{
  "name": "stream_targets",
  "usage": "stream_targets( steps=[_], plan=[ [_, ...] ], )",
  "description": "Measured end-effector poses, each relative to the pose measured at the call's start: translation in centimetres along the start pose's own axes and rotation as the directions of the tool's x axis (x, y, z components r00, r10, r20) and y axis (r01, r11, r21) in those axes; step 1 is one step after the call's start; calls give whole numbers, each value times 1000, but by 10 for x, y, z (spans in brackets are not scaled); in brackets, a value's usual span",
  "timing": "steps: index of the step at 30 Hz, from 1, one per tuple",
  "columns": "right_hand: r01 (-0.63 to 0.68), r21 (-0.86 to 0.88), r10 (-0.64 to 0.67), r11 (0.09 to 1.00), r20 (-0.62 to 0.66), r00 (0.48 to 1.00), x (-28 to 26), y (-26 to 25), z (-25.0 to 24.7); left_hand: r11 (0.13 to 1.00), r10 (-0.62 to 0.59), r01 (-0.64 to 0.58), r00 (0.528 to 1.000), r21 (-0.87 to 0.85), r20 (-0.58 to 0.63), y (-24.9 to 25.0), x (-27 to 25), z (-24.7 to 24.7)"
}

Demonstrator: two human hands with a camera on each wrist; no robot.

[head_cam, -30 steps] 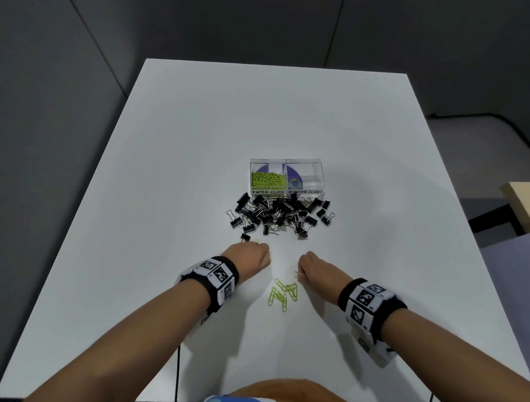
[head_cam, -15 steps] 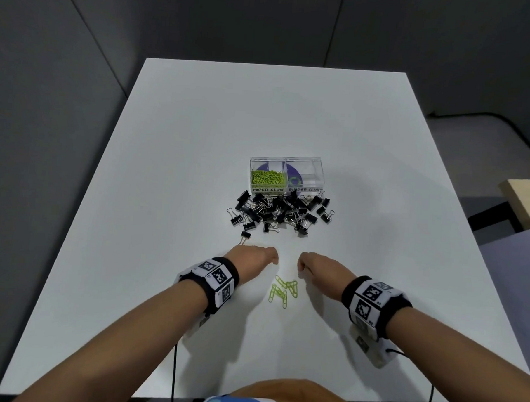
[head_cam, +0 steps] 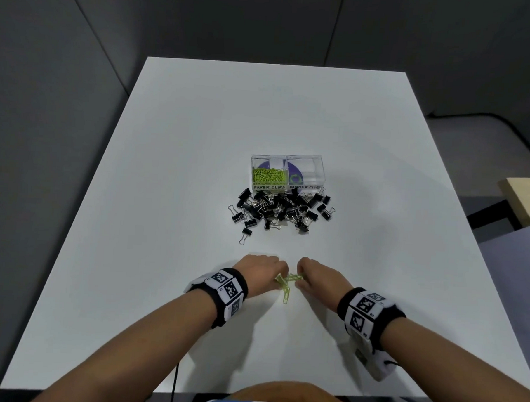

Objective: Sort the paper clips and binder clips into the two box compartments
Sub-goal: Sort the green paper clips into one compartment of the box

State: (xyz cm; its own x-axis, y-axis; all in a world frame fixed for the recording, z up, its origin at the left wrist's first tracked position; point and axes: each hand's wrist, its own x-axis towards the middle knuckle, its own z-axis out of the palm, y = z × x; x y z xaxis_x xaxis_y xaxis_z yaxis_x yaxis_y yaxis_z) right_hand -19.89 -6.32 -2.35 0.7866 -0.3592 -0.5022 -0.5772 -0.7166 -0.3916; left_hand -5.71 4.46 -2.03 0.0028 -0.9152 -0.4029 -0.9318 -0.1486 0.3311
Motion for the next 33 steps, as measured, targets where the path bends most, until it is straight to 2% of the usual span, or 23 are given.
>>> stream_targets(
  steps=[3, 8, 12, 16, 20, 23, 27, 30, 33],
  plan=[
    [-17, 46, 16, 999, 18, 1000, 3, 7, -7, 999, -32, 32, 999, 8, 4, 0, 5, 0],
    [7, 4, -7, 1000, 28, 1000, 1, 6, -9, 997, -63, 61, 998, 46, 30, -1, 12, 5],
    [37, 7, -37, 999, 33, 999, 0, 7, -7, 997, -43, 41, 999, 65, 23, -2, 11, 7],
    [44, 109, -46, 993, 17, 999, -3, 9, -8, 991, -98, 96, 995, -89, -9, -4, 7, 3],
    [19, 217, -17, 976, -12, 1000, -4, 11, -15, 969, -153, 150, 988, -196, -1, -10, 0, 0],
    [2, 196, 8, 981, -51, 999, -2, 13, -17, 973, -152, 151, 988, -176, 8, -13, -5, 1],
    [-41, 196, 57, 980, -72, 996, 2, 11, -18, 923, -257, 241, 966, -299, -15, -15, -10, -3],
    [-67, 321, 105, 945, -101, 989, 4, 8, -20, 907, -296, 267, 954, -325, -43, -12, -14, -8],
    [-118, 421, 186, 899, -126, 974, 6, 7, -19, 916, -307, 287, 951, -281, -32, -13, -15, -12]
  ],
)
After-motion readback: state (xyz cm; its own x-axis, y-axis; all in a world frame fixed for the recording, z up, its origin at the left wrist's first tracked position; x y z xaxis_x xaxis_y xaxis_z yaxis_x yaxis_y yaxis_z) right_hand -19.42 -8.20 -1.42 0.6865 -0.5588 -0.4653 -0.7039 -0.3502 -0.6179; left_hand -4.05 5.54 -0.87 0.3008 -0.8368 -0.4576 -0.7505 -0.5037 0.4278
